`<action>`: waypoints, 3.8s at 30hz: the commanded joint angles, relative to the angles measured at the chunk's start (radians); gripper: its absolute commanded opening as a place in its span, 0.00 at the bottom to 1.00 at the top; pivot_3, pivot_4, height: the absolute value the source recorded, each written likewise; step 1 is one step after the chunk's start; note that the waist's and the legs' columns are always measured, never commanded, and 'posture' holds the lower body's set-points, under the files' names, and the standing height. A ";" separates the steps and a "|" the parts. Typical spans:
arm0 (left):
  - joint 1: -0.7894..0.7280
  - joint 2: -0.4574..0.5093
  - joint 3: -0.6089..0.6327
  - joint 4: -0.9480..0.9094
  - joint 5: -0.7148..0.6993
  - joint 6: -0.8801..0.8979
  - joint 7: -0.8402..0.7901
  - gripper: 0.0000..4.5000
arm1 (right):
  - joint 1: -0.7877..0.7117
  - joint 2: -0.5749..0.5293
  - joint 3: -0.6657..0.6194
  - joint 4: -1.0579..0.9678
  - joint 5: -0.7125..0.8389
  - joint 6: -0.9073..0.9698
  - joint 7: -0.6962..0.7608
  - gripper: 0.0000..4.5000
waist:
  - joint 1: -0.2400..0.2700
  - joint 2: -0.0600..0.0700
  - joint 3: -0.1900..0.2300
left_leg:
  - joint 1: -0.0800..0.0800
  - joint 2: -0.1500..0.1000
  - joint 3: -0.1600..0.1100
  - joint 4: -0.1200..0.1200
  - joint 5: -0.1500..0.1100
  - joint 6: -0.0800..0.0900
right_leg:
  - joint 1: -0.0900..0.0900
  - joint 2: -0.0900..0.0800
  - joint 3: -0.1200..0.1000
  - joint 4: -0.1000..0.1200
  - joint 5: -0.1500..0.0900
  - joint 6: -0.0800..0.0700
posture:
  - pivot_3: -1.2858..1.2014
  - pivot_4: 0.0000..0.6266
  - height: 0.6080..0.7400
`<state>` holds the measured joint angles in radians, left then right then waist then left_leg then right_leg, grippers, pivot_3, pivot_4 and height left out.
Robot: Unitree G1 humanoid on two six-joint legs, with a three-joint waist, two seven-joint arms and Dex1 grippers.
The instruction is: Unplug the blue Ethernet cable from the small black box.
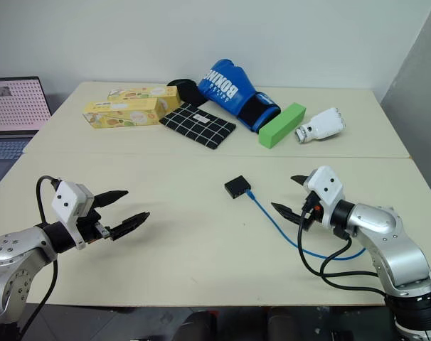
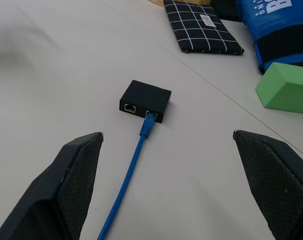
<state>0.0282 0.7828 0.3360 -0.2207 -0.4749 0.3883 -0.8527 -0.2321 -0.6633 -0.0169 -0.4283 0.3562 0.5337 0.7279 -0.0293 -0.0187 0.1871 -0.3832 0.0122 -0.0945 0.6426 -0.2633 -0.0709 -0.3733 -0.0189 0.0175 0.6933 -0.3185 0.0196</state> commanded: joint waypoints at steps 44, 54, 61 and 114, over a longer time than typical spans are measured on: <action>-0.149 0.077 -0.177 -0.081 -0.077 0.073 -0.225 1.00 | -0.238 0.490 0.258 0.598 -0.337 -0.178 -0.349 0.90 | -0.005 0.001 0.000 | 0.000 -0.001 0.003 0.000 0.000 0.000 | -0.002 0.004 0.001 0.003 0.000 -0.001 | 0.52 0.24 1.00; -0.142 0.071 -0.162 -0.052 -0.061 0.073 -0.197 1.00 | -0.250 0.467 0.259 0.581 -0.370 -0.146 -0.333 0.38 | -0.005 0.001 0.000 | 0.000 0.000 0.002 0.000 0.000 0.000 | -0.002 0.004 0.001 0.003 0.000 -0.001 | 0.52 0.24 1.00; -0.159 0.034 -0.126 -0.029 -0.118 0.118 -0.158 1.00 | -0.270 0.449 0.258 0.522 -0.376 -0.156 -0.314 0.05 | -0.003 0.001 0.000 | 0.000 0.000 0.002 0.000 0.000 0.000 | -0.002 0.003 0.001 0.003 0.000 -0.001 | 0.52 0.24 1.00; -0.282 -0.076 -0.098 -0.011 -0.521 0.568 -0.103 0.18 | -0.505 0.249 0.462 0.497 -0.591 -1.099 0.100 0.35 | -0.004 0.000 0.001 | -0.001 0.000 0.001 0.001 0.000 -0.001 | -0.004 0.000 0.000 0.004 0.000 -0.001 | 0.52 0.24 1.00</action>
<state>-0.2487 0.6985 0.2328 -0.2213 -0.9938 0.9709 -0.9377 -0.7277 -0.4103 0.4525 0.0945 -0.2542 -0.5411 0.8202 -0.0337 -0.0182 0.1877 -0.3847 0.0125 -0.0939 0.6439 -0.2628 -0.0717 -0.3772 -0.0189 0.0179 0.6970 -0.3187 0.0188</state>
